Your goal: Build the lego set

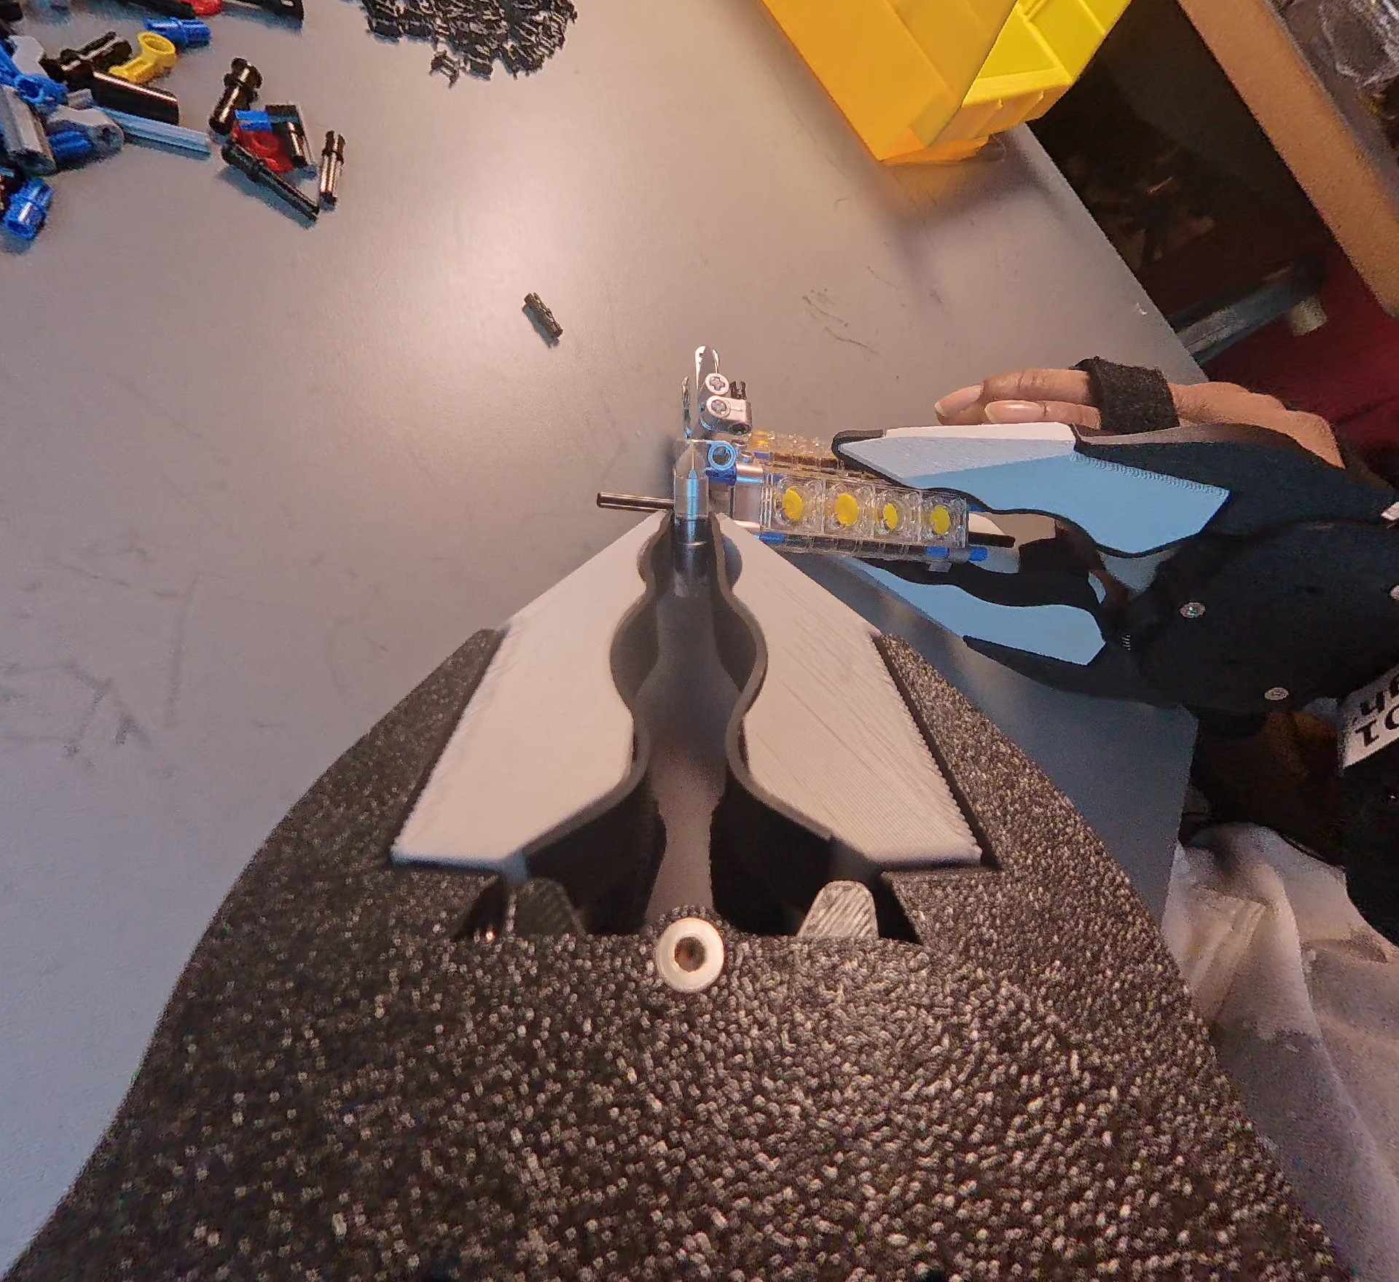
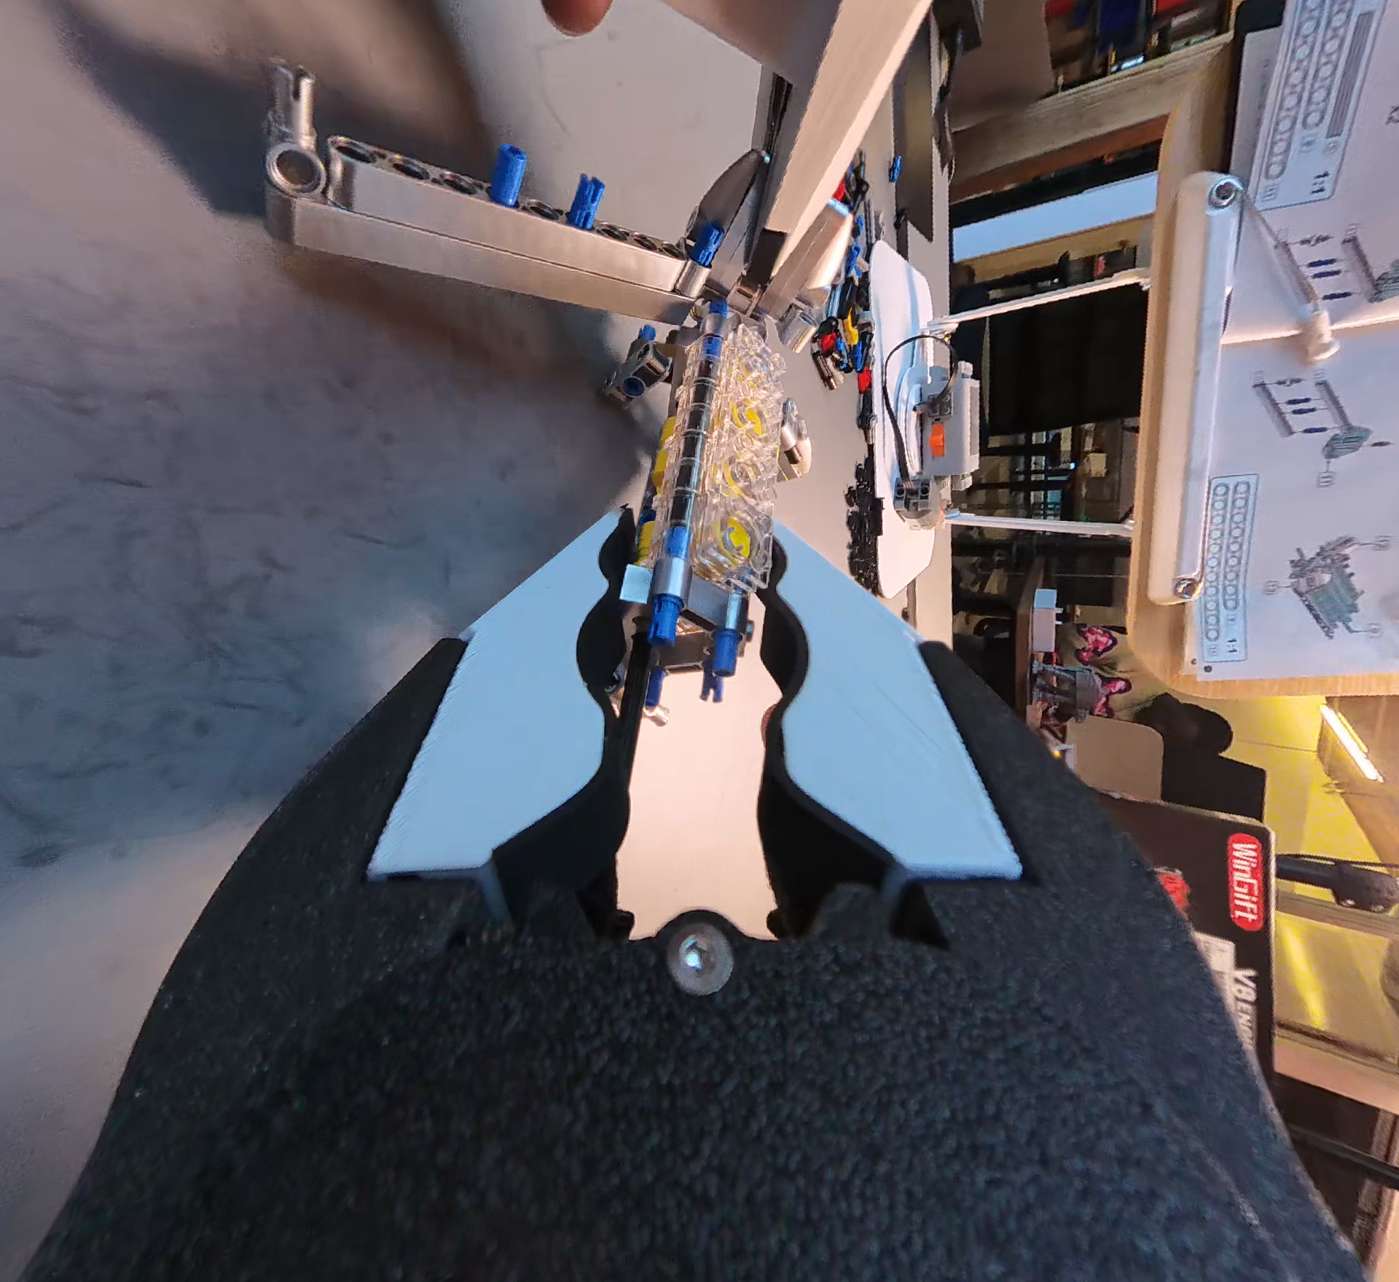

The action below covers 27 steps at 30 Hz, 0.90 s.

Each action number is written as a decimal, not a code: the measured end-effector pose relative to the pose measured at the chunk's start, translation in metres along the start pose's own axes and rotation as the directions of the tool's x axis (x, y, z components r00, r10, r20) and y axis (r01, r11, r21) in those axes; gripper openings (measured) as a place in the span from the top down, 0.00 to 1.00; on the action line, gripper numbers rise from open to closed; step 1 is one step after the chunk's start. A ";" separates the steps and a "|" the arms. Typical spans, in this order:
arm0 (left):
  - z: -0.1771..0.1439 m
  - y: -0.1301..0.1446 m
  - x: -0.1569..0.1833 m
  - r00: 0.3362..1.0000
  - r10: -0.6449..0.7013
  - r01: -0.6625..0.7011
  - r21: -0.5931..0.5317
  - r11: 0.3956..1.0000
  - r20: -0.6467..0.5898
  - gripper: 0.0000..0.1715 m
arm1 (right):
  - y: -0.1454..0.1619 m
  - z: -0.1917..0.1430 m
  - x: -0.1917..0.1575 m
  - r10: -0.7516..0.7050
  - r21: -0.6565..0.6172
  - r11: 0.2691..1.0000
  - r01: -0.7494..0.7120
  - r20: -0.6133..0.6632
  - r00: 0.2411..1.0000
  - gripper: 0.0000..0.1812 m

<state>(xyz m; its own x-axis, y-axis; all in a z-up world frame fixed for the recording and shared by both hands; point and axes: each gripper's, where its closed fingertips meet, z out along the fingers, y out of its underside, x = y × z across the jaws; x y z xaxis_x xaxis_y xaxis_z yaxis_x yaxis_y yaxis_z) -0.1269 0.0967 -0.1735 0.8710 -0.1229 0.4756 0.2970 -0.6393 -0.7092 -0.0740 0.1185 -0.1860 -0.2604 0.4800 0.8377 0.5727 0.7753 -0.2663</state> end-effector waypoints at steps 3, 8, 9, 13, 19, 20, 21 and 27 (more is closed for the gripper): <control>-0.001 0.000 0.000 1.000 0.031 -0.031 -0.053 0.998 -0.002 0.97 | -0.004 -0.001 0.002 -0.061 0.018 0.998 0.062 -0.041 0.997 0.84; 0.000 -0.002 -0.001 0.998 0.070 -0.070 -0.151 0.986 -0.001 0.97 | -0.007 -0.002 0.004 -0.083 0.001 0.997 0.084 -0.057 0.995 0.85; 0.001 -0.002 -0.001 0.997 0.073 -0.072 -0.166 0.983 -0.001 0.97 | -0.007 -0.001 0.005 -0.078 -0.002 0.997 0.078 -0.053 0.996 0.85; 0.000 -0.001 -0.002 0.997 0.082 -0.079 -0.197 0.977 0.006 0.97 | -0.004 -0.001 0.005 -0.020 -0.017 1.000 0.019 -0.034 0.999 0.86; -0.001 -0.002 0.001 0.999 0.049 -0.048 -0.176 0.983 0.003 0.97 | -0.004 -0.003 0.003 0.010 -0.015 1.000 -0.010 -0.035 0.999 0.86; -0.002 -0.002 0.001 0.999 0.044 -0.043 -0.175 0.984 0.002 0.97 | -0.005 -0.003 0.003 0.015 -0.014 1.000 -0.016 -0.030 0.999 0.86; -0.002 -0.002 0.002 0.999 0.038 -0.038 -0.173 0.984 0.000 0.97 | -0.005 -0.003 0.003 0.020 -0.015 1.000 -0.020 -0.027 0.999 0.86; -0.001 -0.004 0.006 0.998 0.062 -0.063 -0.163 0.985 -0.013 0.95 | -0.012 -0.004 0.003 0.057 0.047 0.997 -0.056 -0.021 0.998 0.86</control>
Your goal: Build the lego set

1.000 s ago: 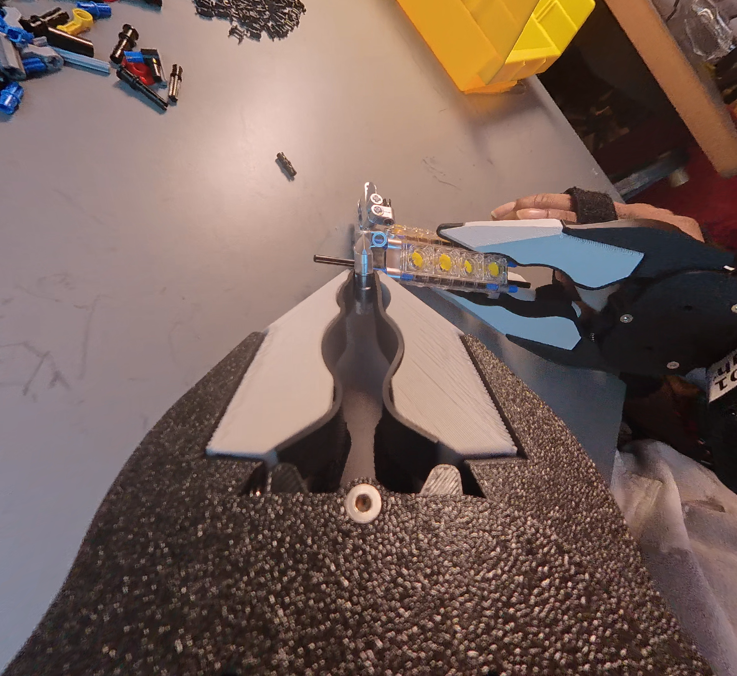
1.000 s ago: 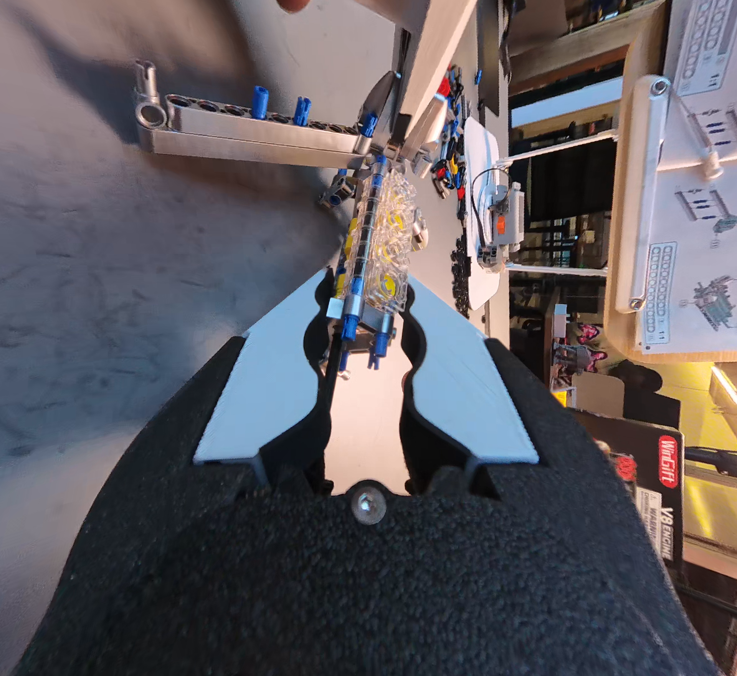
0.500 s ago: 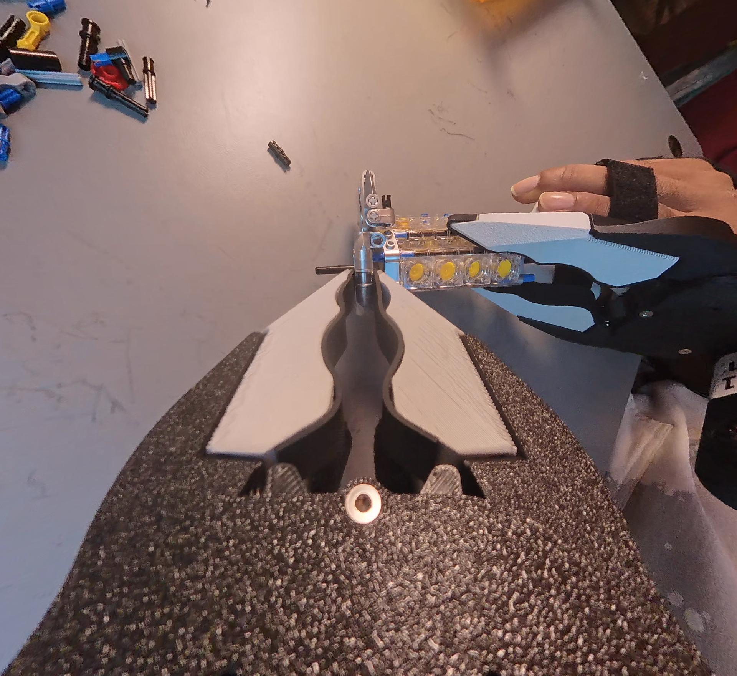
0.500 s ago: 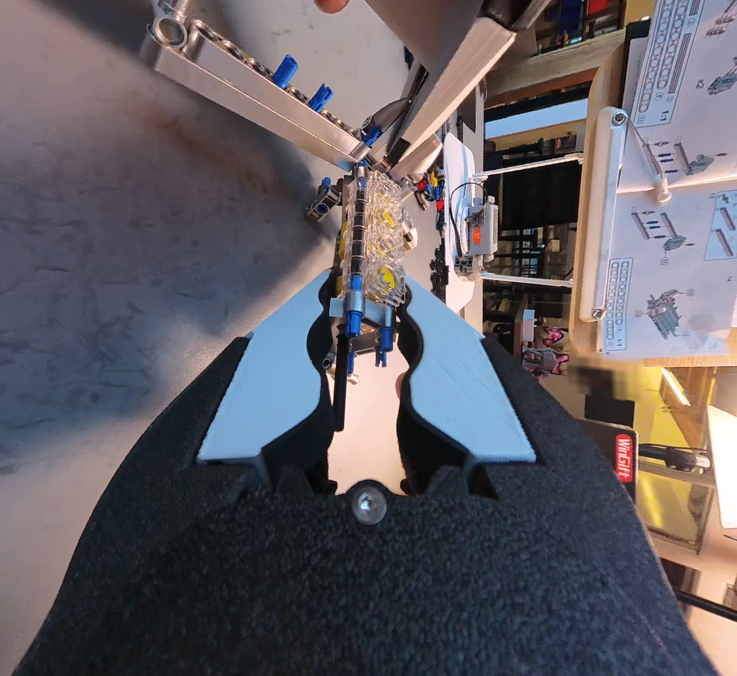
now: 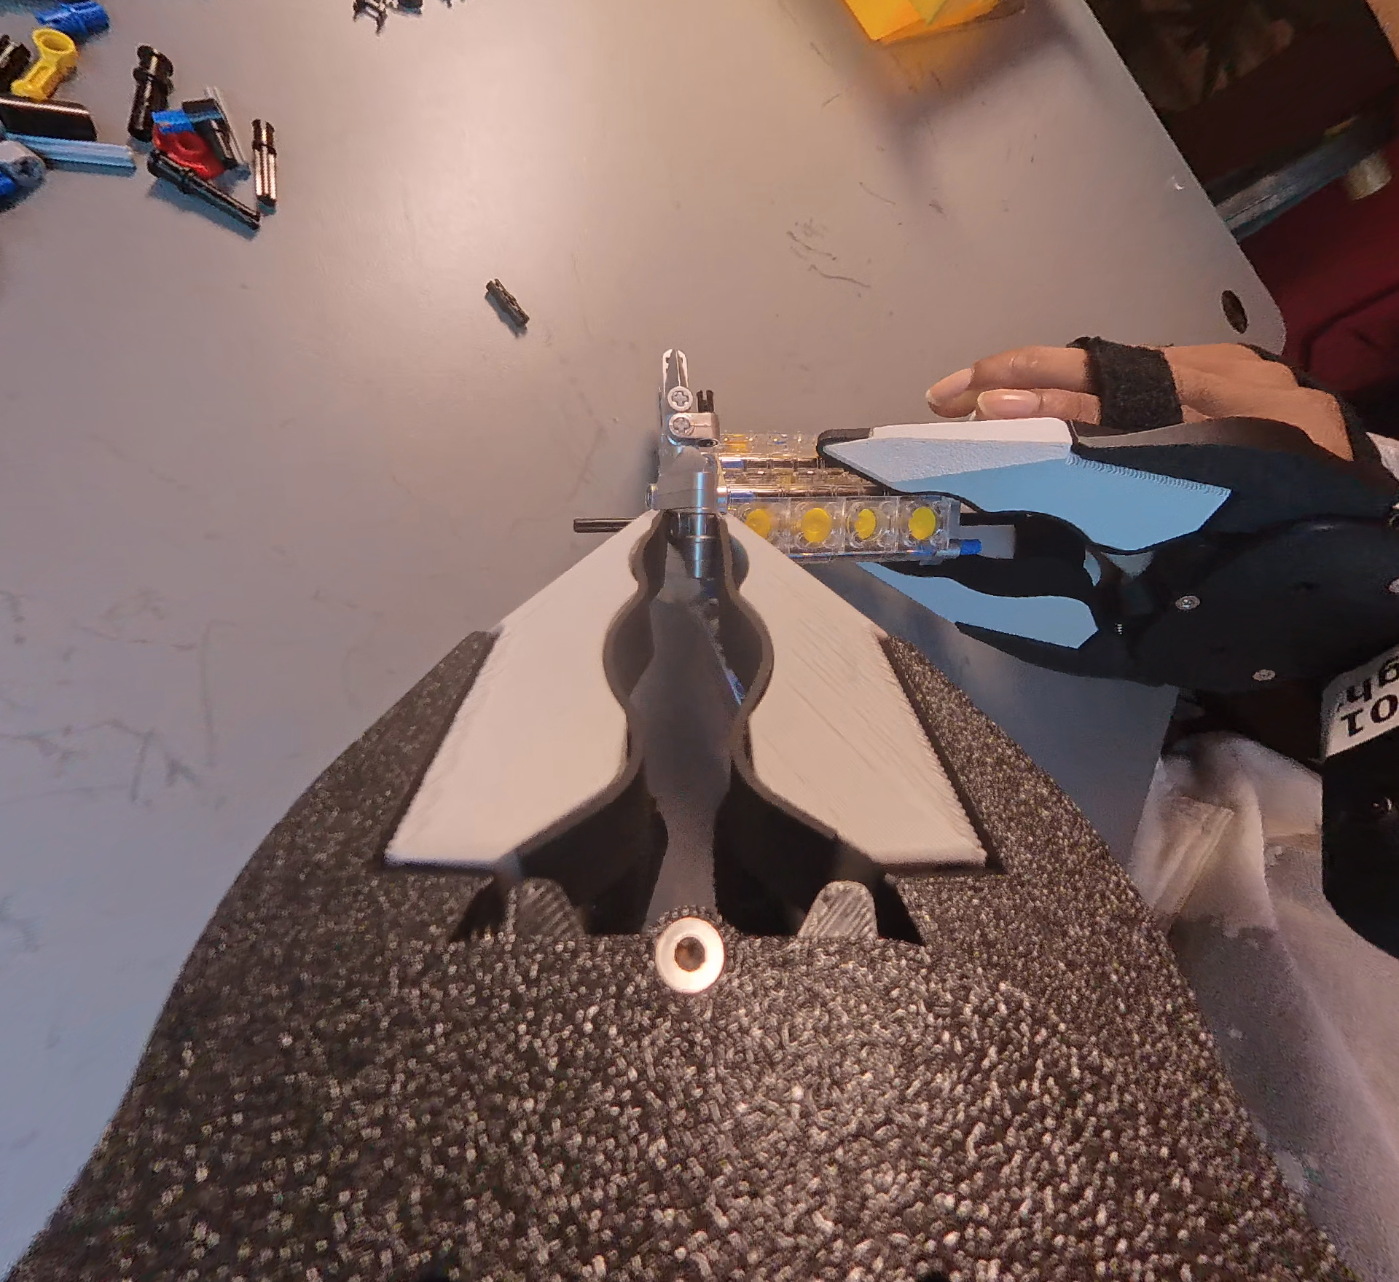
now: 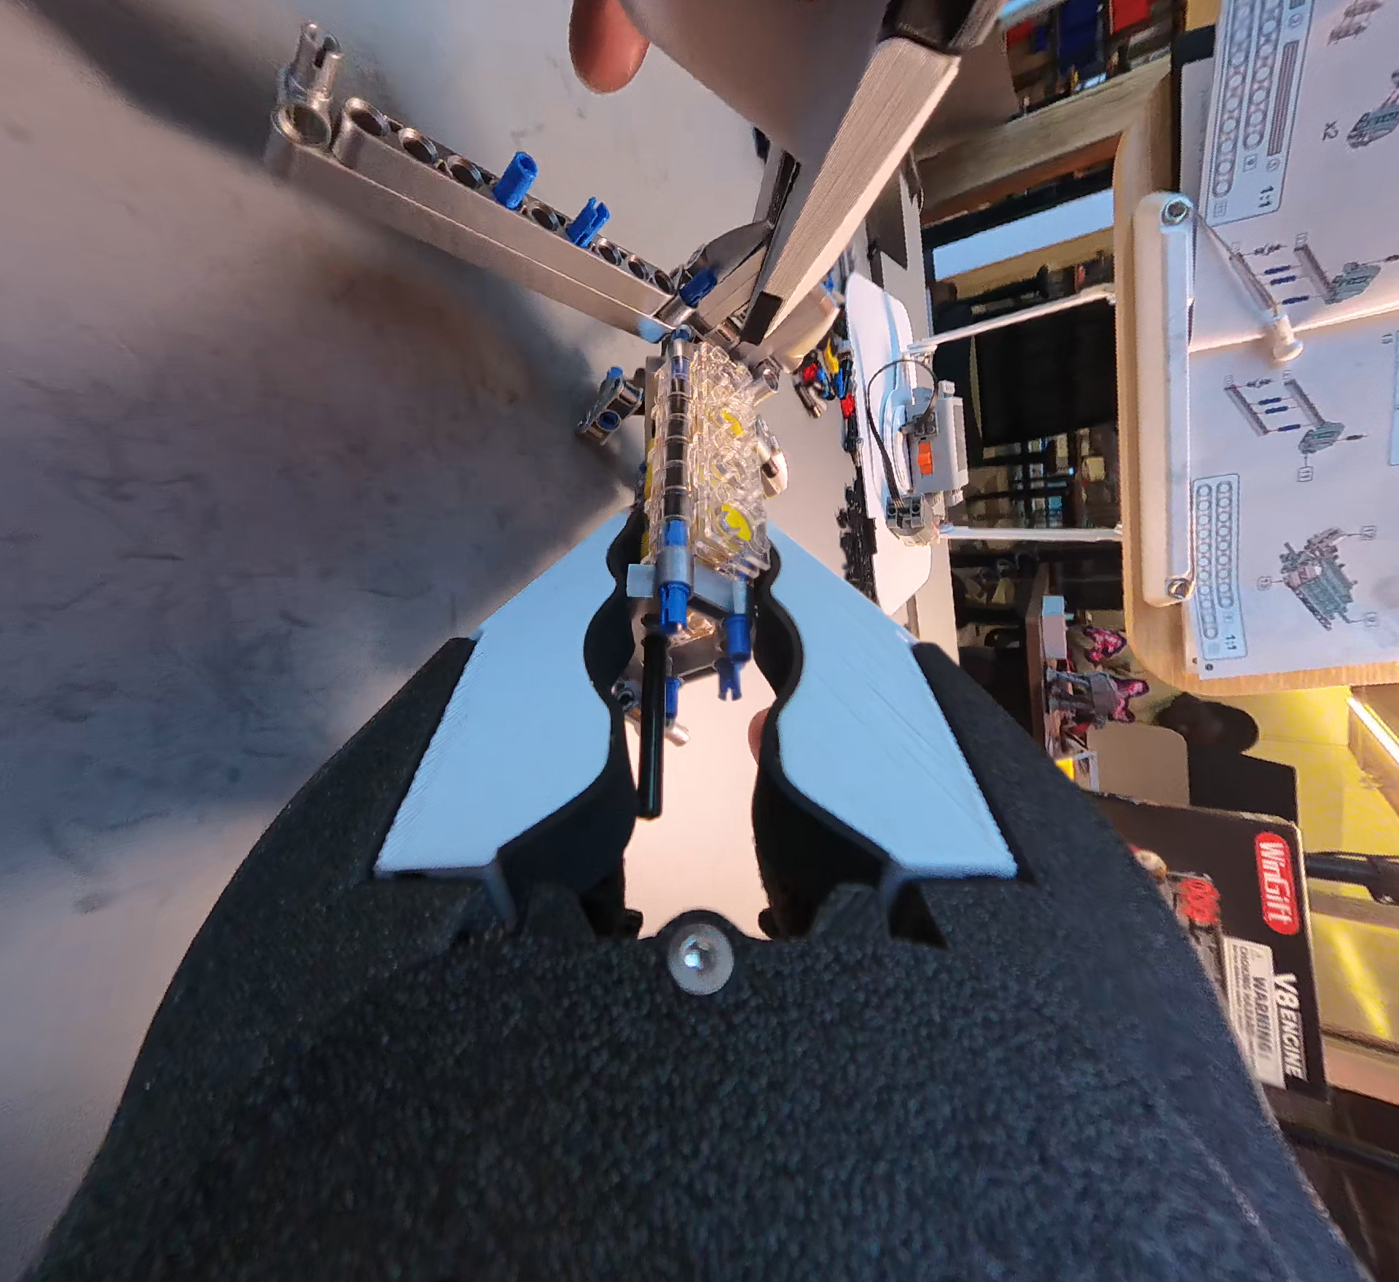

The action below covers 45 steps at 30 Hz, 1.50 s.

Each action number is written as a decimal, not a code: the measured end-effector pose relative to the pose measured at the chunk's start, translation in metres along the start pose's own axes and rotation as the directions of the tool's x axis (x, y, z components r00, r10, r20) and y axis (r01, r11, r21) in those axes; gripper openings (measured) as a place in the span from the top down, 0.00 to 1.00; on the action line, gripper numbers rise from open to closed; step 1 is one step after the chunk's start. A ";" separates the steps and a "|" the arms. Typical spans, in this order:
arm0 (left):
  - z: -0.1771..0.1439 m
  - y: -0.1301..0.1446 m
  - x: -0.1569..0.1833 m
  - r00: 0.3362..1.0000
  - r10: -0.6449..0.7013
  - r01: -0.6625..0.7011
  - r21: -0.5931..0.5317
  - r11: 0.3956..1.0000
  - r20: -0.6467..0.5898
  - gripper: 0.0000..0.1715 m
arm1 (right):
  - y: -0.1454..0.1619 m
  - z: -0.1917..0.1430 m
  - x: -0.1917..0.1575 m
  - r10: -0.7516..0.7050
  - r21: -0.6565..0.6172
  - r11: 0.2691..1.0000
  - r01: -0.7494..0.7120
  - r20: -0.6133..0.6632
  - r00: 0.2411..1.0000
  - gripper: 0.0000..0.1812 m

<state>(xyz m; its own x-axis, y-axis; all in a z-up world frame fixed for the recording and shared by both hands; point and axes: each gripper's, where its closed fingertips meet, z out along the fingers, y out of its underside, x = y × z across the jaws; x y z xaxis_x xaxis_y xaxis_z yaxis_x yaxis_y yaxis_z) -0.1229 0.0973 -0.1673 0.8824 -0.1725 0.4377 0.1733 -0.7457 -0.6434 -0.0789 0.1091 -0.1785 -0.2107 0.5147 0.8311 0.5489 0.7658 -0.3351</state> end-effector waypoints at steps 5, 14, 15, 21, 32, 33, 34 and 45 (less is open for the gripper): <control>0.000 0.002 -0.005 0.995 -0.054 0.055 0.011 0.998 -0.090 0.96 | -0.001 0.000 -0.001 0.058 0.061 0.996 -0.058 -0.006 0.998 0.86; -0.001 0.004 -0.004 0.969 -0.135 0.142 0.019 0.990 -0.206 0.97 | -0.002 -0.002 -0.001 0.010 0.061 0.998 -0.008 -0.028 1.000 0.86; -0.001 0.003 -0.004 0.965 -0.149 0.156 0.015 0.988 -0.216 0.97 | -0.002 -0.002 -0.001 0.003 0.058 0.998 -0.001 -0.033 0.999 0.87; -0.003 0.004 -0.001 0.945 -0.200 0.195 -0.048 0.980 -0.259 0.95 | -0.006 0.000 0.001 -0.026 0.052 0.998 0.028 -0.046 0.999 0.87; -0.002 0.000 0.002 0.926 -0.215 0.220 -0.020 0.975 -0.312 0.94 | -0.007 0.003 0.003 -0.027 0.091 0.995 0.036 -0.094 0.995 0.86; -0.002 0.001 0.003 0.932 -0.201 0.205 -0.018 0.979 -0.302 0.94 | -0.007 0.003 0.003 -0.025 0.098 0.995 0.035 -0.096 0.995 0.86; -0.002 0.001 0.003 0.935 -0.191 0.194 -0.018 0.981 -0.299 0.94 | -0.008 0.003 0.001 -0.027 0.103 0.994 0.037 -0.094 0.995 0.86; -0.001 0.005 0.012 0.982 0.027 -0.025 0.015 1.000 -0.185 0.96 | -0.014 -0.009 -0.019 0.085 0.103 0.990 -0.094 0.094 0.992 0.73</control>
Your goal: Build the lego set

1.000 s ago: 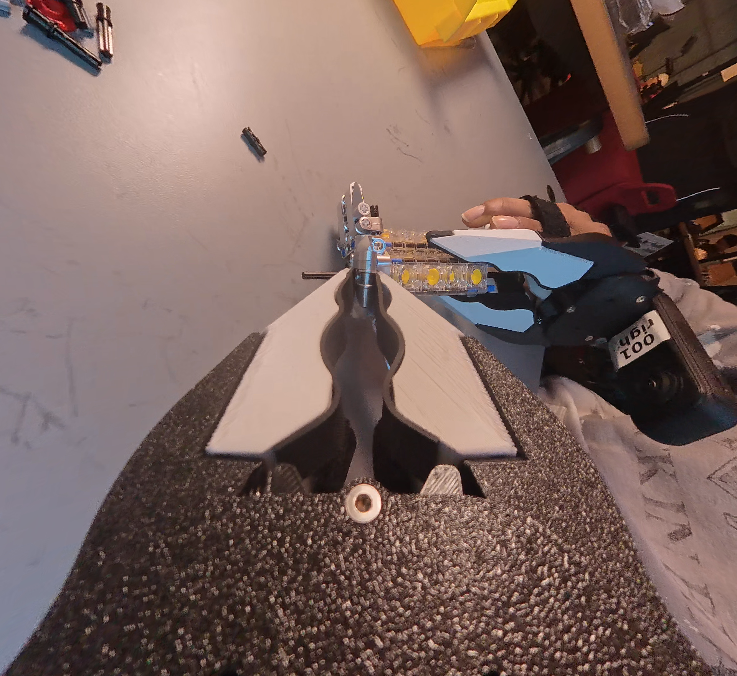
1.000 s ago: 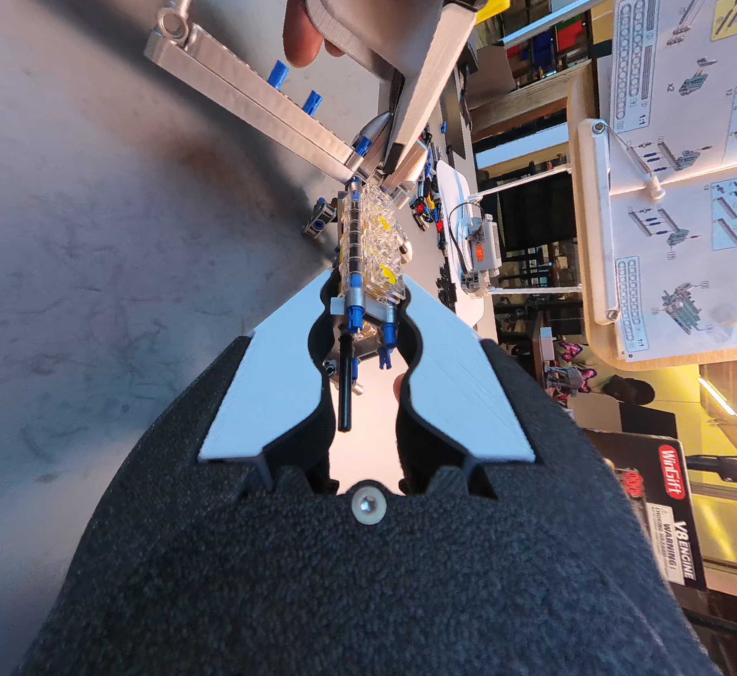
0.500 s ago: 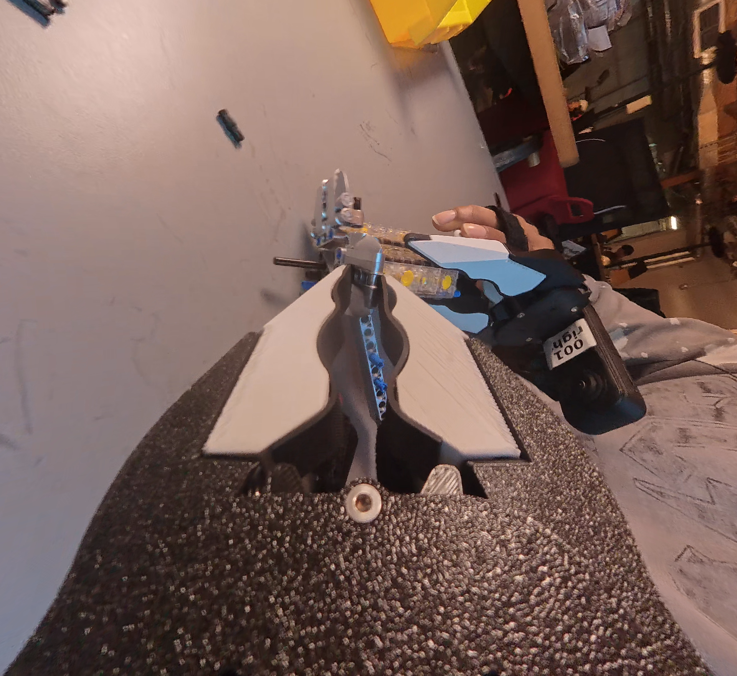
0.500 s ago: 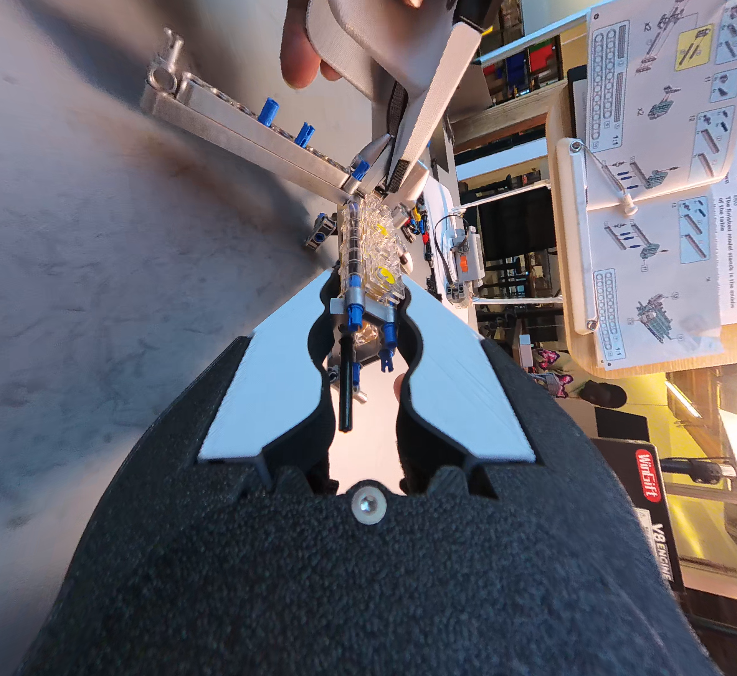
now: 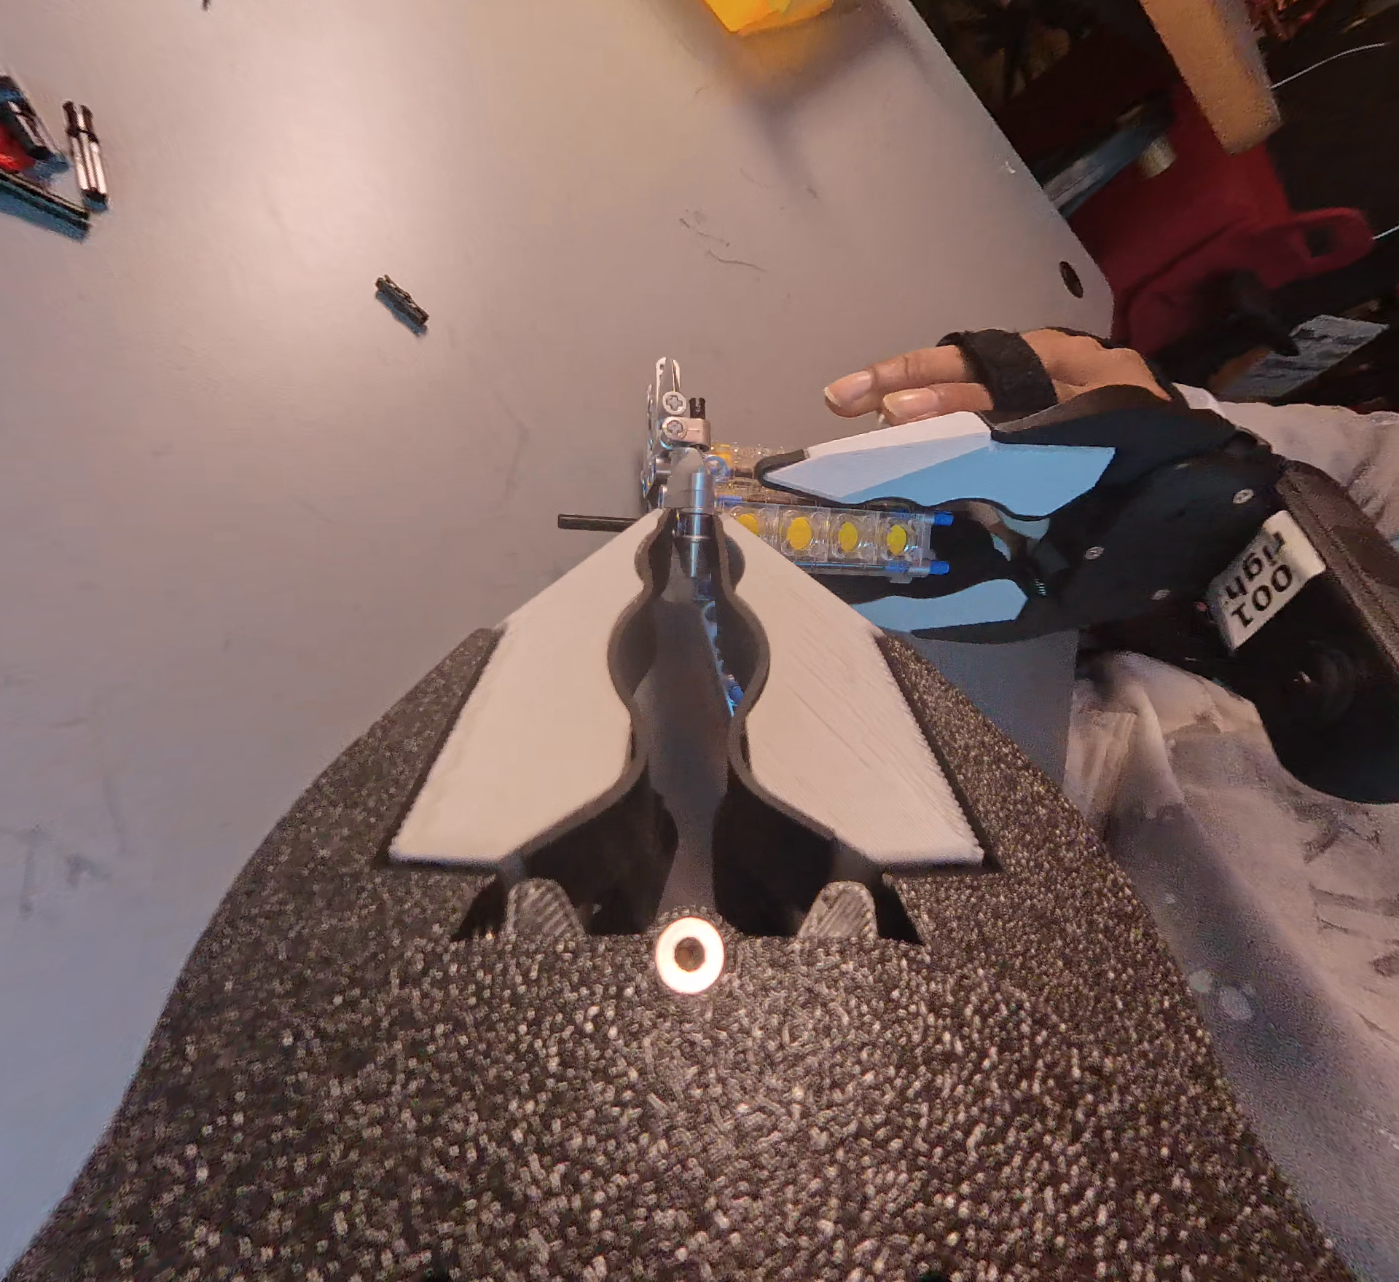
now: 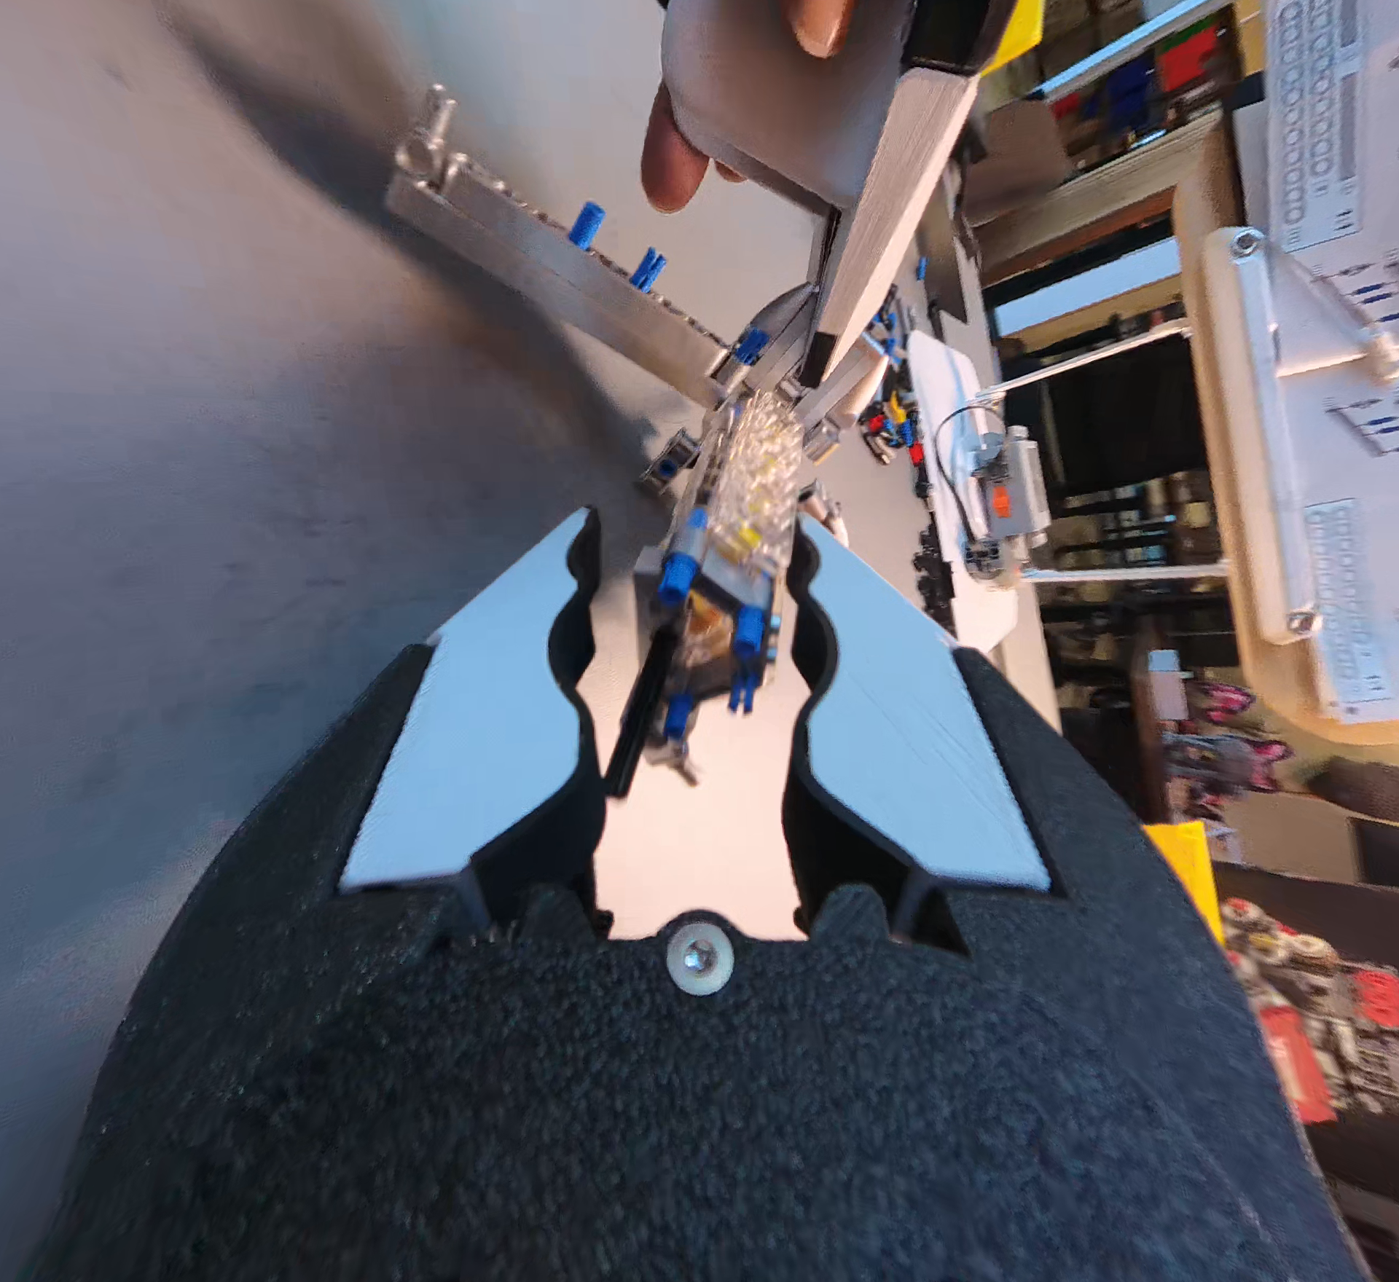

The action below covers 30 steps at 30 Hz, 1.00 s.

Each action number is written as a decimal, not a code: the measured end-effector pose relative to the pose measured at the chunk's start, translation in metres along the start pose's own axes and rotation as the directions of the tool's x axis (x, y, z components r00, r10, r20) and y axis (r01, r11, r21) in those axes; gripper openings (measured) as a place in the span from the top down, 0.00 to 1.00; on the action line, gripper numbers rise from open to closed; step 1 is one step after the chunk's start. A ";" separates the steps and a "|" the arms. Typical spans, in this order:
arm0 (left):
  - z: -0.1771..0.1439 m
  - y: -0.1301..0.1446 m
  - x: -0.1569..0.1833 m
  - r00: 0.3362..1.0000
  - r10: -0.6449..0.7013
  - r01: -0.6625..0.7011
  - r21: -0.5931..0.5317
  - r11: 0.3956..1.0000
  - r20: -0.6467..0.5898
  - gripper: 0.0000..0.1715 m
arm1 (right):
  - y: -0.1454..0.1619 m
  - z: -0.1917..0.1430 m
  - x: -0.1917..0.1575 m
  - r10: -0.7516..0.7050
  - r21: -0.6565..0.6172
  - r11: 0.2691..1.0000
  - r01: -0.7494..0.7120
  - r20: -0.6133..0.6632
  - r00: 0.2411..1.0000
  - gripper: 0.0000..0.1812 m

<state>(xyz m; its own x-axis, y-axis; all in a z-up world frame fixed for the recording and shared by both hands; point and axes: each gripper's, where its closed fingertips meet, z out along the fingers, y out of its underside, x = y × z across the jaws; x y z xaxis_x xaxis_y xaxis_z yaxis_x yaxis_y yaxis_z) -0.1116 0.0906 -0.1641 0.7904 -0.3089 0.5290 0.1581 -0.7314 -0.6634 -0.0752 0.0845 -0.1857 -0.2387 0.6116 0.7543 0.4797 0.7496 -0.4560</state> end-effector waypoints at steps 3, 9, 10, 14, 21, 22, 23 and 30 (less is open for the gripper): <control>-0.007 0.001 -0.005 0.999 -0.004 0.003 0.033 0.999 0.045 0.96 | -0.007 -0.017 -0.009 0.100 0.030 0.994 -0.103 0.086 0.991 0.67; -0.013 0.009 0.006 0.998 0.054 -0.058 0.084 0.995 0.043 0.95 | -0.007 -0.037 -0.019 0.353 0.013 0.928 -0.372 0.288 0.890 0.71; -0.013 0.010 0.010 0.998 0.061 -0.064 0.088 0.994 0.030 0.94 | -0.004 -0.037 -0.019 0.372 -0.001 0.921 -0.389 0.297 0.879 0.74; -0.013 0.023 0.026 0.994 0.106 -0.103 0.086 0.991 -0.026 0.89 | 0.011 -0.029 -0.023 0.340 -0.064 0.940 -0.336 0.283 0.897 0.76; -0.030 0.041 0.043 0.974 0.118 -0.099 0.105 0.989 -0.194 0.81 | 0.015 -0.022 -0.009 0.275 -0.084 0.961 -0.263 0.268 0.923 0.76; -0.035 0.041 0.038 0.974 0.137 -0.116 0.123 0.986 -0.178 0.81 | 0.018 -0.022 -0.006 0.255 -0.086 0.967 -0.240 0.264 0.930 0.77; -0.039 0.042 0.031 0.975 0.164 -0.144 0.133 0.981 -0.150 0.81 | 0.019 -0.022 -0.005 0.233 -0.082 0.972 -0.218 0.270 0.934 0.80; -0.016 0.068 0.006 0.920 0.393 -0.392 -0.071 0.917 -0.003 0.73 | 0.017 -0.011 0.003 0.085 0.110 0.987 -0.120 0.278 0.957 0.87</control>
